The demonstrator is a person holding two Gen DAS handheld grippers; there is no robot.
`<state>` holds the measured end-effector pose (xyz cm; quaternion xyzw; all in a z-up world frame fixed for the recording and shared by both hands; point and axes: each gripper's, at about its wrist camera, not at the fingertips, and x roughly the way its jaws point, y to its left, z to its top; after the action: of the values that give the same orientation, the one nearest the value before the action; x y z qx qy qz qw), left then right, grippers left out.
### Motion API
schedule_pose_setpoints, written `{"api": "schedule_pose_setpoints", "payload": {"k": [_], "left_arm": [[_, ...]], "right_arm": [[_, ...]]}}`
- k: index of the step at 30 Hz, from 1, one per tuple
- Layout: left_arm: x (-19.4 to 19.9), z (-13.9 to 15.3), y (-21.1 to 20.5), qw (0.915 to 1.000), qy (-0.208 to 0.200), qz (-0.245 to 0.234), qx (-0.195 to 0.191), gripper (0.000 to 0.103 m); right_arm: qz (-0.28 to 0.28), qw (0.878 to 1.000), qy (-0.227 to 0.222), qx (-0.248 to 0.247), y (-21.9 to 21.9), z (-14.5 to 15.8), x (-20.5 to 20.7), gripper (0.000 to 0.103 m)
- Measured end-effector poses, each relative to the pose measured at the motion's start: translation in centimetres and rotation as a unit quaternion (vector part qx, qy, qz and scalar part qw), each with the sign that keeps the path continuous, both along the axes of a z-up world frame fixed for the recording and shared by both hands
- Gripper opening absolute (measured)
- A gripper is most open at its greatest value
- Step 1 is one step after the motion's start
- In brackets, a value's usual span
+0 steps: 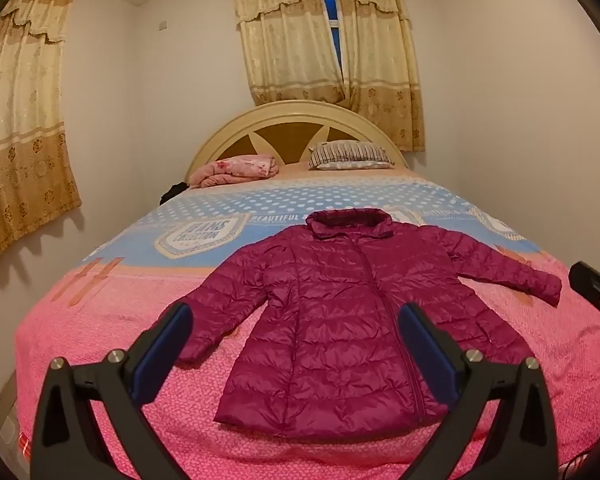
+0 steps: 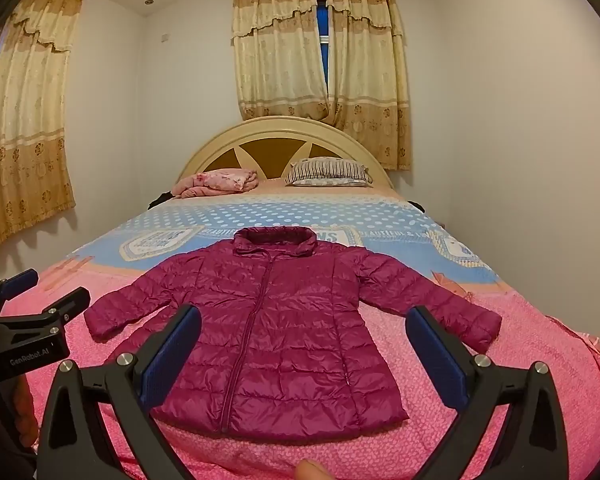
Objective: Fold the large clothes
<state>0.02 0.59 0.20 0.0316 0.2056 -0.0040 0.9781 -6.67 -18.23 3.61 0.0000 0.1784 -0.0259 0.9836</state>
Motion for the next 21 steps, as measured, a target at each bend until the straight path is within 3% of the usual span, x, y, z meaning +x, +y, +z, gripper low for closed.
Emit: {"api": "schedule_pose_setpoints", "payload": {"k": [21], "left_arm": [[0.08,0.05,0.09,1.0000,-0.003,0.002,0.005,0.103]], "right_arm": [[0.004,1.000,0.010,0.002,0.31,-0.62,0.61,0.102]]}}
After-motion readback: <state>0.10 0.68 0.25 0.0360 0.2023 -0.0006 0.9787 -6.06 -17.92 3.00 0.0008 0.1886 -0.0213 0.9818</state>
